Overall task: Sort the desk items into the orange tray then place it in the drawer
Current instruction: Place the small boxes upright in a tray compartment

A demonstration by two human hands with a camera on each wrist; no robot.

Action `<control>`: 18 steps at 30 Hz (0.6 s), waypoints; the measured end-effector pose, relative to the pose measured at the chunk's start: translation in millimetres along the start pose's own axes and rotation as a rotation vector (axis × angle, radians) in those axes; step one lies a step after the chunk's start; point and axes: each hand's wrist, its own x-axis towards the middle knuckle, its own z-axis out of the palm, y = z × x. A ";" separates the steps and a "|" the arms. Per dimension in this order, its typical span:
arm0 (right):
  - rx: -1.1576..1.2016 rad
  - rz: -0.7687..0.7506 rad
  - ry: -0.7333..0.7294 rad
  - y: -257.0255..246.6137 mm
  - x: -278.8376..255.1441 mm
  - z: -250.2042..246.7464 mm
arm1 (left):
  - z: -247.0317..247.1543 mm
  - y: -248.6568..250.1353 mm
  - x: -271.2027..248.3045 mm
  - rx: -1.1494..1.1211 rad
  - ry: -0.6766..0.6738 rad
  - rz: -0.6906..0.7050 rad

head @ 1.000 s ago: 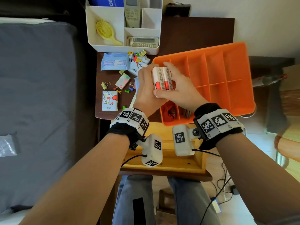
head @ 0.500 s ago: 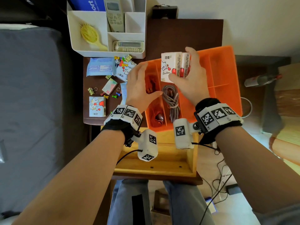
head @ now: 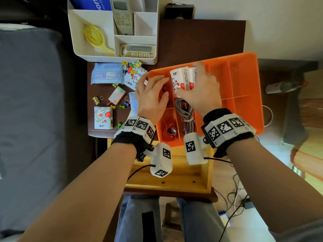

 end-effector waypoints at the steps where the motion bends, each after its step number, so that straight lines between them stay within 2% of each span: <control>1: 0.008 0.003 0.003 0.0 -0.4 -0.3 | 0.6 1.9 0.5 0.009 -0.011 0.005; 5: -0.023 0.009 -0.034 -0.5 3.2 -0.3 | 1.9 10.4 0.9 -0.012 -0.050 -0.002; 10: -0.027 -0.003 -0.102 0.7 7.1 -3.1 | 1.4 13.8 3.3 -0.064 -0.065 -0.112; 18: 0.183 -0.076 0.050 23.5 1.1 6.5 | 1.7 16.1 10.3 -0.060 -0.110 -0.143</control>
